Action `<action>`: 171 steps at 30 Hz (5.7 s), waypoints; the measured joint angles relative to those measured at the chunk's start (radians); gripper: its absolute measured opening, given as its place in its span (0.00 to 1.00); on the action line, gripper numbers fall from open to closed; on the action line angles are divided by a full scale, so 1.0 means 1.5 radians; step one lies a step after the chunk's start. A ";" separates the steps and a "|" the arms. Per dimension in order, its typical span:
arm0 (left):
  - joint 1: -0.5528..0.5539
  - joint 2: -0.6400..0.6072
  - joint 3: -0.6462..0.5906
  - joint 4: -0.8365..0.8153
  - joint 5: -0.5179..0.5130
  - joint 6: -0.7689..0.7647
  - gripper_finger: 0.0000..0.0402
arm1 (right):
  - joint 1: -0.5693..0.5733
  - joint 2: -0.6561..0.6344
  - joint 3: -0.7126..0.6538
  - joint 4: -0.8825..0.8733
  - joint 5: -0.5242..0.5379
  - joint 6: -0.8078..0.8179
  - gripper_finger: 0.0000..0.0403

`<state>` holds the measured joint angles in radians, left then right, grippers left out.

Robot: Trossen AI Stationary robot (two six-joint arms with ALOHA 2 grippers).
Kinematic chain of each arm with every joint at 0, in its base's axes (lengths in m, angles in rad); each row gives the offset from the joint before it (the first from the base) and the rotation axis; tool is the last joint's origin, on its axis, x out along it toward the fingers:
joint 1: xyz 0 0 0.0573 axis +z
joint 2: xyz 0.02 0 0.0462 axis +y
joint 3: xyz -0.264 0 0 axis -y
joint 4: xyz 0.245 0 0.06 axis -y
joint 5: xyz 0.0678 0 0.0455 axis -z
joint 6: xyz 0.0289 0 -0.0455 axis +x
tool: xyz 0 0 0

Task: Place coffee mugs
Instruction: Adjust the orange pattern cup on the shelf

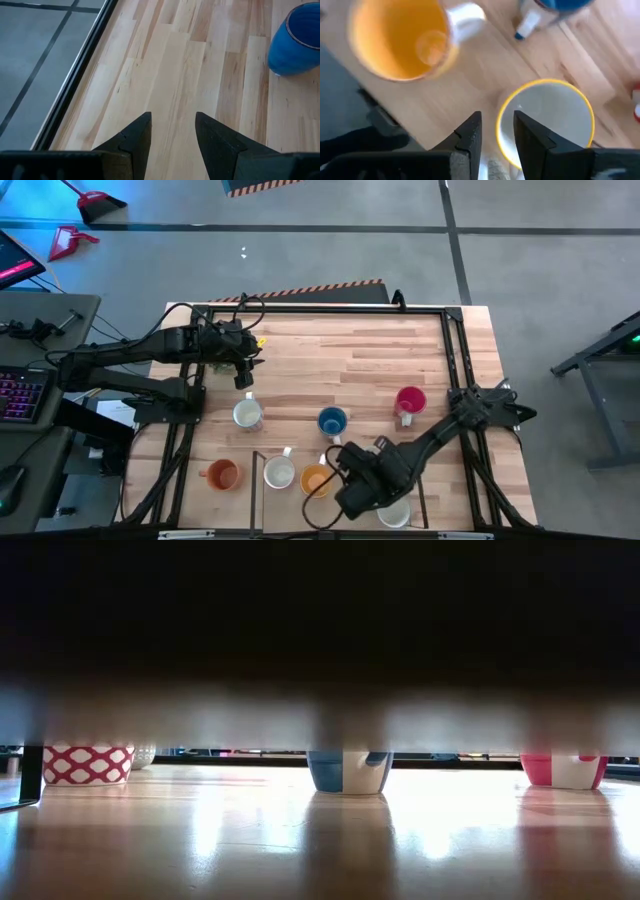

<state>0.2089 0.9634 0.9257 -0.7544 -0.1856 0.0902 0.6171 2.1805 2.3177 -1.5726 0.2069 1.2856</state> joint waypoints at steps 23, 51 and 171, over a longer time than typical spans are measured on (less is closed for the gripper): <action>0.000 0.000 0.000 0.000 0.000 0.006 0.35 | -0.012 0.004 -0.042 0.005 -0.039 0.028 0.22; 0.000 0.000 0.000 0.000 0.000 0.013 0.35 | -0.016 0.011 -0.131 0.064 -0.076 0.040 0.22; 0.000 0.000 0.000 -0.025 0.010 0.013 0.35 | -0.045 -0.356 -0.511 0.290 -0.084 0.032 0.00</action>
<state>0.2089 0.9632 0.9257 -0.7916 -0.1703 0.1091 0.5504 1.6472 1.5519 -1.1381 0.0816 1.3339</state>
